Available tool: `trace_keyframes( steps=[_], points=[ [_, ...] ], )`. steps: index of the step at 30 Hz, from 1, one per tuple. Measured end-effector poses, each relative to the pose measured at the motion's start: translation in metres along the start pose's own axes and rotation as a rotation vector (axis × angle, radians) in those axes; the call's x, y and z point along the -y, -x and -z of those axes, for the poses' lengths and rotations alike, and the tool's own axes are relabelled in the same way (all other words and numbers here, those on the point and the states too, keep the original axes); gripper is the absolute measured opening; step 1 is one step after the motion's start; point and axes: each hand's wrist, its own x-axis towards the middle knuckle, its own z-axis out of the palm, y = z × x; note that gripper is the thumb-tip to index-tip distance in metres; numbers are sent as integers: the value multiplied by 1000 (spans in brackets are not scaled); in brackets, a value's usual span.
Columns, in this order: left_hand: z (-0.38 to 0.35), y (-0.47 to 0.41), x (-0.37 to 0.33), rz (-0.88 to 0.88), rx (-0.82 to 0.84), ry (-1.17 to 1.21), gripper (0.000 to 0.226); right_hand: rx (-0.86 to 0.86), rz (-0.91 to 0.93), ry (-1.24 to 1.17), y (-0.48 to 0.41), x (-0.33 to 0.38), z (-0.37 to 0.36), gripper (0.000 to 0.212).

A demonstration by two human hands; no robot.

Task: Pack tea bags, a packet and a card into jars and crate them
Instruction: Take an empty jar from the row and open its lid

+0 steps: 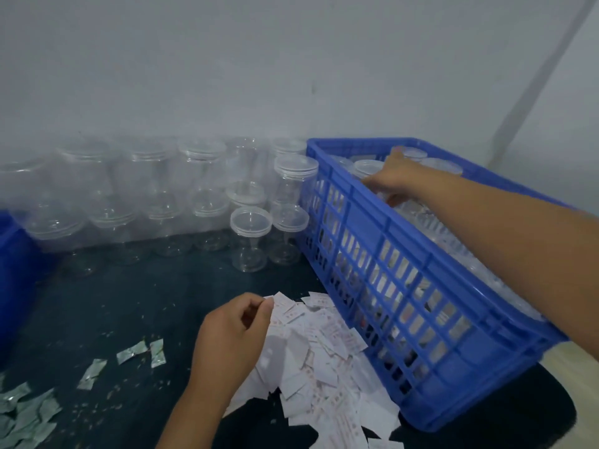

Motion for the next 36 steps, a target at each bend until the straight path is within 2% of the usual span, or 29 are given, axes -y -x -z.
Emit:
trace_keyframes(
  steps=[1, 4, 6, 8, 10, 12, 14, 16, 18, 20, 22, 25, 29, 31, 33, 36],
  points=[
    [1, 0, 1, -3, -1, 4, 11, 39, -24, -60, -1, 0, -2, 102],
    [2, 0, 2, -1, 0, 12, 9, 261, -54, -77, 0, -1, 5, 48],
    [2, 0, 1, -3, 0, 7, 8, 410, -27, -79, 3, -1, 10, 34],
    [2, 1, 1, -7, 3, 13, 9, 475, -10, -86, 8, 2, 10, 30],
    [2, 2, 0, -16, 8, 13, 9, 488, -23, -72, 16, 6, 10, 50],
    [3, 3, -1, -19, 12, 7, 10, 480, -11, -47, 23, 13, 21, 89],
    [4, 3, -1, -20, 10, -6, 15, 383, 31, 92, 33, 23, 42, 103],
    [5, 3, -2, -18, 4, -29, 21, 237, 119, 312, 56, 42, 70, 91],
    [7, 4, -4, -19, -3, -39, 22, 53, 284, 516, 88, 61, 93, 73],
    [11, 4, -8, -26, -4, -48, 23, -81, 470, 508, 127, 72, 101, 66],
    [17, 6, -14, -31, -3, -62, 21, -64, 618, 368, 172, 74, 91, 62],
    [28, 14, -22, -35, -1, -66, 20, 142, 778, 273, 237, 64, 49, 60],
    [50, 32, -21, -30, 36, -57, 21, 481, 785, 252, 267, 43, -33, 50],
    [60, 43, -9, -14, 54, -136, 24, 574, 746, 221, 256, 36, -75, 52],
    [66, 57, 13, 10, 9, -224, 24, 516, 669, 111, 233, 36, -109, 67],
    [66, 76, 49, 62, -140, -324, 34, 209, 524, -159, 187, 52, -139, 88]
  ],
)
